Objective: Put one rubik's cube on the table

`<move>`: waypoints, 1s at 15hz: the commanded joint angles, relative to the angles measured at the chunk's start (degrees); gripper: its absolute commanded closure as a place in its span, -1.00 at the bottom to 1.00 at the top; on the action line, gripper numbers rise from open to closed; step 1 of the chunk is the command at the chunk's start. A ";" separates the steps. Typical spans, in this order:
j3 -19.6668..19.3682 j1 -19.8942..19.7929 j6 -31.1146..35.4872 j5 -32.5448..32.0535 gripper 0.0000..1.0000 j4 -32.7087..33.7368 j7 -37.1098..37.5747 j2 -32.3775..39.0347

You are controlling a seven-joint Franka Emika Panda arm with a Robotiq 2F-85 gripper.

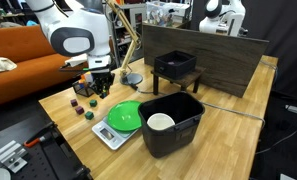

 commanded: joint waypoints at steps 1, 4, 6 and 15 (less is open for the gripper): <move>1.84 -1.82 -0.25 4.75 0.60 -0.41 -4.72 1.07; 1.14 -1.68 -0.15 5.97 -0.31 -1.55 -5.44 1.54; 0.65 -1.51 -0.14 5.74 -0.57 -2.37 -4.91 1.80; 0.39 -1.15 1.15 5.38 -1.00 -9.82 -4.68 -3.85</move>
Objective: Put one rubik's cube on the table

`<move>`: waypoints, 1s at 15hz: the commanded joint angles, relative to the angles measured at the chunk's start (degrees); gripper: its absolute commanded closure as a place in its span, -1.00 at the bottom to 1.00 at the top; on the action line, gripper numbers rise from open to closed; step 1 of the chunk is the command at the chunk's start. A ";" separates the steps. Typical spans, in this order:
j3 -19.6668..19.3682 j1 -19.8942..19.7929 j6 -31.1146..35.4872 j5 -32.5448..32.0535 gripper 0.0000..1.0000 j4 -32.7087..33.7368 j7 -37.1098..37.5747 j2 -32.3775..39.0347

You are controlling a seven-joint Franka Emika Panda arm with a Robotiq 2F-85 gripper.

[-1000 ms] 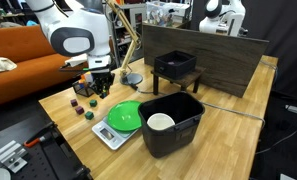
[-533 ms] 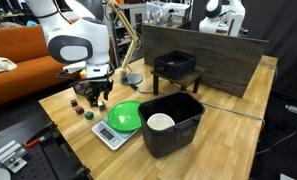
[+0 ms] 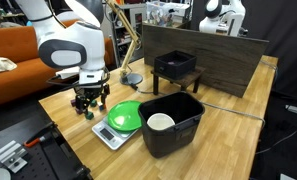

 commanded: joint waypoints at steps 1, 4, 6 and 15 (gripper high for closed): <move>0.62 -0.60 0.93 1.51 -1.00 -4.41 -1.72 -6.10; 0.86 -0.46 0.74 2.34 -1.00 -7.30 -2.03 -11.37; 0.78 -0.27 -0.25 2.78 -1.00 -5.66 -2.16 -12.08; 0.20 0.11 -0.23 0.67 -1.00 -5.55 -0.04 -11.77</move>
